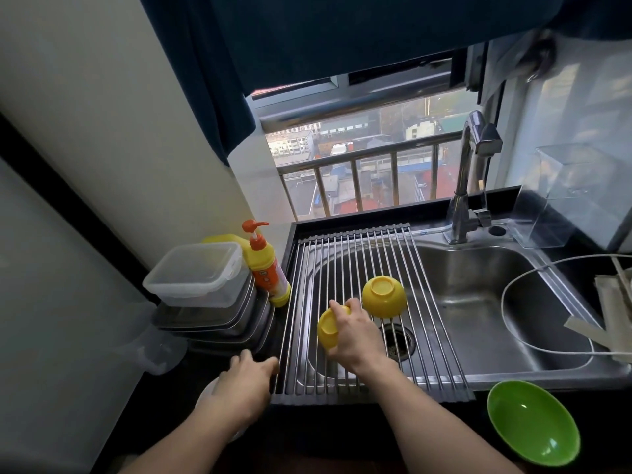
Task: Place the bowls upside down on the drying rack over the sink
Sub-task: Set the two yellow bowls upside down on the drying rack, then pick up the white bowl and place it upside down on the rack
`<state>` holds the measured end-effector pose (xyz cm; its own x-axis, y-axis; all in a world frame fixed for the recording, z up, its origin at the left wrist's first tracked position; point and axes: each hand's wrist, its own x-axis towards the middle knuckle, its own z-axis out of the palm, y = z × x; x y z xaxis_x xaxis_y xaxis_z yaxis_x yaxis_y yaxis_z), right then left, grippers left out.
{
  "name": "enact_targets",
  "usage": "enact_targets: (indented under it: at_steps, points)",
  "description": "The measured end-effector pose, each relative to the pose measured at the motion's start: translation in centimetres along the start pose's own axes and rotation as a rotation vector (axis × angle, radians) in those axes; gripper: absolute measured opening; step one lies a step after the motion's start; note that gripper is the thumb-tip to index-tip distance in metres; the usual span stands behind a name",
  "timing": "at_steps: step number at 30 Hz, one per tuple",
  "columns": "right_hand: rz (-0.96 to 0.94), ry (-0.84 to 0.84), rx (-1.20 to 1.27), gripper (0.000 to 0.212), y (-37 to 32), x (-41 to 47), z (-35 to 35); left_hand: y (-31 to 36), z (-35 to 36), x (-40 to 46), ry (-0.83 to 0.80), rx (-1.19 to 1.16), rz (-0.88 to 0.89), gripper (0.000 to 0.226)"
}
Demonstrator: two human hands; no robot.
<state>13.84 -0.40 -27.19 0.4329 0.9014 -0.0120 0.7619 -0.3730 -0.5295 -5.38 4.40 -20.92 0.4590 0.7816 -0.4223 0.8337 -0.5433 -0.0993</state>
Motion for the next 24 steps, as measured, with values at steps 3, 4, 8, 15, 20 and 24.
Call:
enact_targets:
  at_steps: [3, 4, 8, 15, 20, 24]
  points:
    - [-0.007, 0.023, -0.059, 0.097, 0.1, 0.4, 0.9, -1.5, 1.1, -0.7, -0.05, -0.031, -0.018, 0.045]
    - [-0.004, 0.026, -0.066, 0.097, 0.1, 0.5, 1.1, -2.0, 1.4, -0.9, -0.055, -0.05, -0.012, 0.044]
    - [0.004, 0.029, -0.102, 0.092, 0.1, 1.2, 1.9, -3.3, 2.6, -0.5, -0.123, -0.116, -0.015, 0.047]
    - [-0.012, 0.018, -0.248, 0.055, -0.2, 1.2, 1.4, -3.5, 3.6, -0.3, -0.176, -0.118, -0.003, 0.053]
    - [-0.038, 0.057, -0.402, 0.053, -0.1, 1.2, 2.0, -3.2, 3.9, -0.6, -0.156, -0.104, 0.009, 0.048]
    - [-0.111, 0.096, -0.415, 0.056, -0.3, 0.8, 2.3, -3.2, 4.2, -0.5, -0.14, -0.085, 0.013, 0.043]
